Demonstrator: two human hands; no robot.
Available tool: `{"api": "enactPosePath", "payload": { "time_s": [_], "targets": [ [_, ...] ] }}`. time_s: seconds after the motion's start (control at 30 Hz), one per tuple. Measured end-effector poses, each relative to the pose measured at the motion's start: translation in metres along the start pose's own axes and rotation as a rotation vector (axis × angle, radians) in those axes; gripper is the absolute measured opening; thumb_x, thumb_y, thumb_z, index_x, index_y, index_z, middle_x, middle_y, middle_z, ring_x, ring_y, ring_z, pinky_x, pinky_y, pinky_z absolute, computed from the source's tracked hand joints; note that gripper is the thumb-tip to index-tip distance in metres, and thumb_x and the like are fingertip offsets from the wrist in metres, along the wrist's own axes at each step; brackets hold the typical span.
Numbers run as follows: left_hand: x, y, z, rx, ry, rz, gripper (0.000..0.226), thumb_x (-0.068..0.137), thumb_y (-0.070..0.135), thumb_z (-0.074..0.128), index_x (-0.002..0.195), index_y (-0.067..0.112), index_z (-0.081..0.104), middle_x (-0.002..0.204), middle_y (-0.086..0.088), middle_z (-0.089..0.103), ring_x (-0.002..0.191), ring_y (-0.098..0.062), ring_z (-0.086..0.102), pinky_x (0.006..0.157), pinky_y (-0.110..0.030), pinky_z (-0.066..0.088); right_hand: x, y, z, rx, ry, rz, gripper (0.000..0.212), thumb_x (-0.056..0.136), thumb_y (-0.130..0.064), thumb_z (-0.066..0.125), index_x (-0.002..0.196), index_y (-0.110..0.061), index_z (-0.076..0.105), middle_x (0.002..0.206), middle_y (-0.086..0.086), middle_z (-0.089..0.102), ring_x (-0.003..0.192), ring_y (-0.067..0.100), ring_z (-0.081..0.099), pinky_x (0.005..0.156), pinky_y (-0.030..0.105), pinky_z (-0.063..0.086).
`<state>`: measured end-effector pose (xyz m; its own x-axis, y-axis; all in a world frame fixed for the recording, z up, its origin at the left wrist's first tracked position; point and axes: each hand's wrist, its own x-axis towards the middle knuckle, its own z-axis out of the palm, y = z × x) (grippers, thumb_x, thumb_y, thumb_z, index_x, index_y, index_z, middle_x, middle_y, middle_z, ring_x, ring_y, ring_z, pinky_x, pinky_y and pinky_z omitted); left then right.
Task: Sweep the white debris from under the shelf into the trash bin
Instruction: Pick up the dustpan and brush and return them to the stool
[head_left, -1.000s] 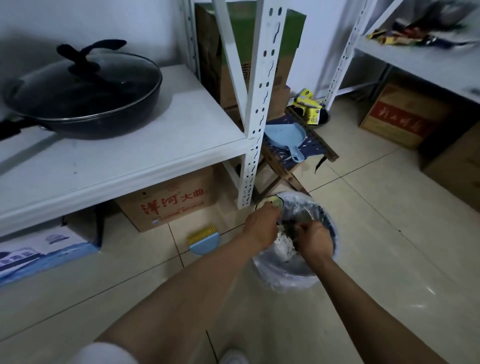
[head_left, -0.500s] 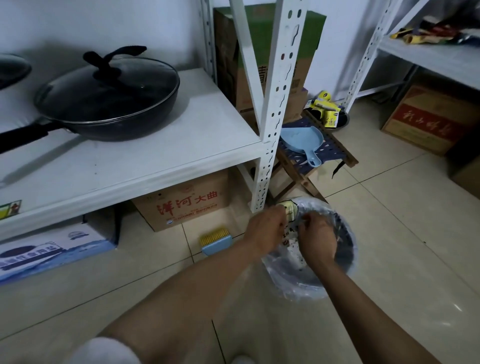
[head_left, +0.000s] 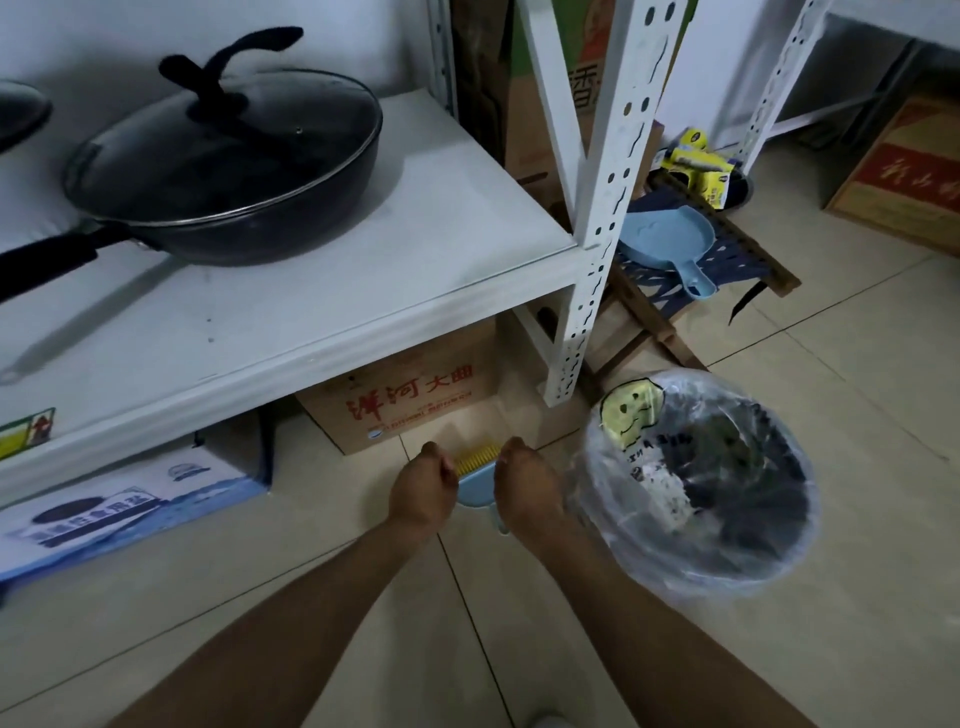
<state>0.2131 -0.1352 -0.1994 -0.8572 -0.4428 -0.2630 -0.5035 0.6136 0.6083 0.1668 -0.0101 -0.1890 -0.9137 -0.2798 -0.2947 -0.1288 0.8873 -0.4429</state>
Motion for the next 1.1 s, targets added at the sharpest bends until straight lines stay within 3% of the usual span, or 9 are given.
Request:
{"api": "enactPosePath", "payload": {
  "time_s": [0.1, 0.23, 0.47, 0.53, 0.57, 0.63, 0.73, 0.87, 1.1],
  "targets": [
    [0.011, -0.020, 0.019, 0.076, -0.147, -0.087, 0.011, 0.087, 0.010, 0.057, 0.097, 0.012, 0.054, 0.108, -0.013, 0.065, 0.104, -0.032, 0.065, 0.085, -0.036, 0.055, 0.012, 0.021, 0.031, 0.023, -0.133, 0.059, 0.026, 0.090, -0.016, 0.049, 0.114, -0.007, 0.052, 0.113, 0.013, 0.063, 0.108, 0.029, 0.062, 0.086, 0.034, 0.051],
    [0.021, -0.037, 0.057, 0.078, -0.227, -0.185, 0.034, 0.090, 0.018, 0.058, 0.120, 0.003, 0.052, 0.122, -0.013, 0.063, 0.112, -0.031, 0.062, 0.088, -0.030, 0.050, 0.025, 0.039, 0.068, -0.003, -0.171, 0.098, 0.025, 0.088, -0.025, 0.050, 0.109, -0.012, 0.055, 0.114, 0.008, 0.063, 0.111, 0.023, 0.061, 0.089, 0.031, 0.051],
    [0.041, -0.031, 0.109, -0.193, -0.359, -0.465, 0.019, 0.098, 0.006, 0.048, 0.094, -0.006, 0.062, 0.121, -0.027, 0.060, 0.117, -0.037, 0.056, 0.096, -0.037, 0.046, 0.042, 0.045, 0.093, -0.042, -0.222, 0.179, 0.031, 0.091, -0.022, 0.053, 0.120, -0.011, 0.052, 0.127, 0.009, 0.057, 0.121, 0.023, 0.055, 0.096, 0.033, 0.047],
    [0.044, -0.028, 0.115, -0.275, -0.351, -0.572, 0.020, 0.098, 0.006, 0.047, 0.086, -0.003, 0.060, 0.098, -0.027, 0.063, 0.107, -0.035, 0.058, 0.096, -0.042, 0.047, 0.047, 0.045, 0.098, -0.058, -0.249, 0.173, 0.033, 0.091, -0.021, 0.054, 0.122, -0.010, 0.051, 0.128, 0.011, 0.055, 0.121, 0.025, 0.054, 0.097, 0.034, 0.046],
    [0.045, -0.026, 0.116, -0.329, -0.327, -0.610, 0.022, 0.097, 0.004, 0.049, 0.076, 0.002, 0.056, 0.080, -0.020, 0.058, 0.099, -0.031, 0.056, 0.090, -0.042, 0.047, 0.049, 0.046, 0.100, -0.069, -0.254, 0.164, 0.033, 0.091, -0.021, 0.055, 0.122, -0.010, 0.051, 0.128, 0.011, 0.055, 0.121, 0.026, 0.053, 0.098, 0.035, 0.046],
    [0.045, -0.026, 0.117, -0.457, -0.291, -0.670, 0.027, 0.094, 0.000, 0.052, 0.070, 0.011, 0.048, 0.066, -0.010, 0.046, 0.087, -0.027, 0.053, 0.077, -0.035, 0.045, 0.052, 0.047, 0.102, -0.087, -0.253, 0.151, 0.034, 0.091, -0.023, 0.057, 0.121, -0.009, 0.052, 0.129, 0.012, 0.055, 0.121, 0.026, 0.053, 0.098, 0.035, 0.047],
    [0.042, -0.030, 0.115, -0.631, -0.242, -0.731, 0.022, 0.090, -0.008, 0.051, 0.074, 0.007, 0.052, 0.066, -0.011, 0.052, 0.062, -0.022, 0.054, 0.056, -0.029, 0.045, 0.055, 0.046, 0.101, -0.069, -0.284, 0.136, 0.034, 0.088, -0.021, 0.060, 0.119, -0.007, 0.055, 0.126, 0.013, 0.059, 0.119, 0.028, 0.056, 0.096, 0.036, 0.048],
    [0.040, -0.035, 0.112, -0.747, -0.235, -0.802, 0.014, 0.090, -0.006, 0.046, 0.079, 0.001, 0.053, 0.065, -0.014, 0.054, 0.054, -0.023, 0.050, 0.056, -0.029, 0.043, 0.050, 0.039, 0.095, -0.043, -0.295, 0.142, 0.036, 0.082, -0.014, 0.066, 0.115, -0.003, 0.057, 0.120, 0.016, 0.063, 0.114, 0.030, 0.059, 0.092, 0.034, 0.049],
    [0.031, -0.037, 0.102, -0.796, -0.285, -0.845, 0.021, 0.091, -0.003, 0.046, 0.072, 0.004, 0.052, 0.063, -0.011, 0.052, 0.055, -0.021, 0.048, 0.058, -0.031, 0.042, 0.039, 0.032, 0.095, 0.119, -0.258, 0.375, 0.032, 0.086, -0.017, 0.063, 0.116, -0.006, 0.059, 0.123, 0.012, 0.064, 0.116, 0.025, 0.061, 0.092, 0.031, 0.051]
  ]
}}
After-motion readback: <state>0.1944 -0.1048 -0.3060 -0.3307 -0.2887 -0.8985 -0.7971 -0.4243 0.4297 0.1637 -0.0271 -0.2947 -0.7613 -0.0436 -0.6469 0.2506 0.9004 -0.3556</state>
